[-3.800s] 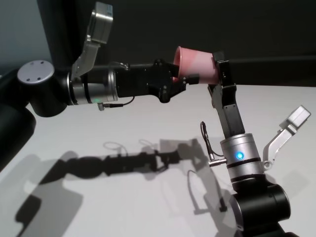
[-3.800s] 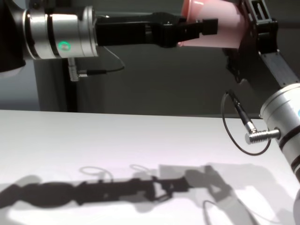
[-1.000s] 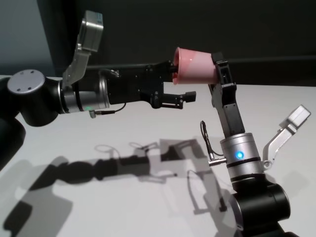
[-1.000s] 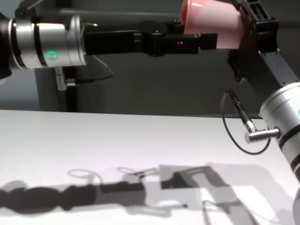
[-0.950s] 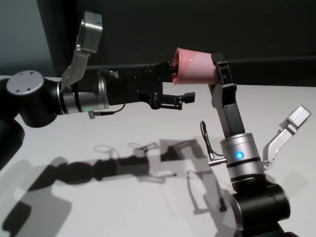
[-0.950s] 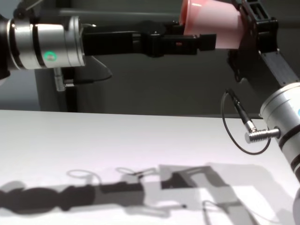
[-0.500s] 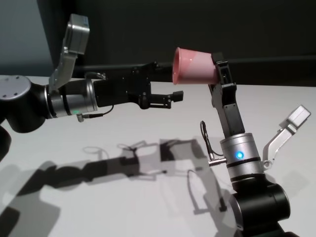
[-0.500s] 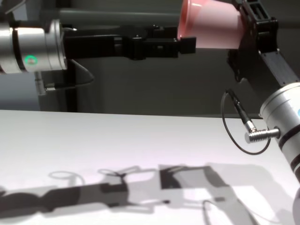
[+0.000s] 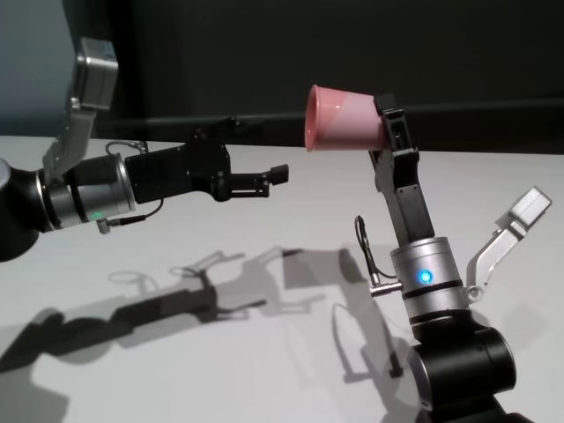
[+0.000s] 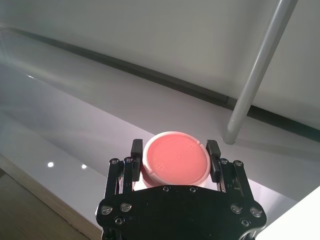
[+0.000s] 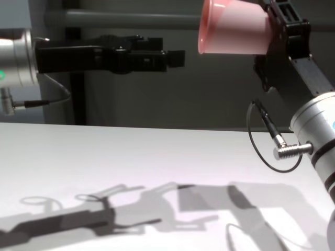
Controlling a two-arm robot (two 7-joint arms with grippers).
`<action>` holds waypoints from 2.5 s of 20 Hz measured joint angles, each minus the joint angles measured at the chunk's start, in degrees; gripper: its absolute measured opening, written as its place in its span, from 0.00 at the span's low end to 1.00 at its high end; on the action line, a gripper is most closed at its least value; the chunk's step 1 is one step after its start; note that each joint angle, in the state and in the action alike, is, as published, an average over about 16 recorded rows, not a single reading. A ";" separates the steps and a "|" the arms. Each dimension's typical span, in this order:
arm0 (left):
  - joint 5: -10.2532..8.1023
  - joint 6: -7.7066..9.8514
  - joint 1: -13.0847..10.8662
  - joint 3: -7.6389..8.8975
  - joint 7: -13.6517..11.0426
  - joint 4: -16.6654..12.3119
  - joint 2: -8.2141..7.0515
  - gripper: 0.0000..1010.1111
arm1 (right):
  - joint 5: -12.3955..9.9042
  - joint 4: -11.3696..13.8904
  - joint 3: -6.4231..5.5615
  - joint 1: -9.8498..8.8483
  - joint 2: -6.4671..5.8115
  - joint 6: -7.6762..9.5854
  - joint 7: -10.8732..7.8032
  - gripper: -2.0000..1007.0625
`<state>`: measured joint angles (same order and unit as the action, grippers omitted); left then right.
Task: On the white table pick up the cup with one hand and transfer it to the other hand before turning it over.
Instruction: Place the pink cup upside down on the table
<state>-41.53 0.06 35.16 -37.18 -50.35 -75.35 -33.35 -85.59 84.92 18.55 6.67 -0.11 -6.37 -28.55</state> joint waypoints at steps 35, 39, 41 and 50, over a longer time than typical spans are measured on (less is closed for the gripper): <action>7.98 -4.43 -24.06 11.90 38.86 -7.93 3.02 0.99 | 0.00 0.00 0.00 0.00 0.00 0.00 0.01 0.73; 8.36 -4.41 -24.45 12.00 39.20 -7.79 3.34 0.99 | 0.00 0.00 0.00 0.00 0.00 0.00 0.01 0.73; 8.43 -4.39 -24.55 12.04 39.25 -7.78 3.42 0.99 | 0.00 0.00 0.00 0.00 0.00 0.00 0.01 0.73; 8.42 -4.32 -24.41 12.01 39.23 -7.80 3.41 0.99 | 0.06 0.12 0.02 -0.01 -0.19 -0.26 0.20 0.73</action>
<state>-33.11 -4.26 10.75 -25.16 -11.12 -83.15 -29.94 -85.53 85.04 18.57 6.65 -0.30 -6.62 -28.35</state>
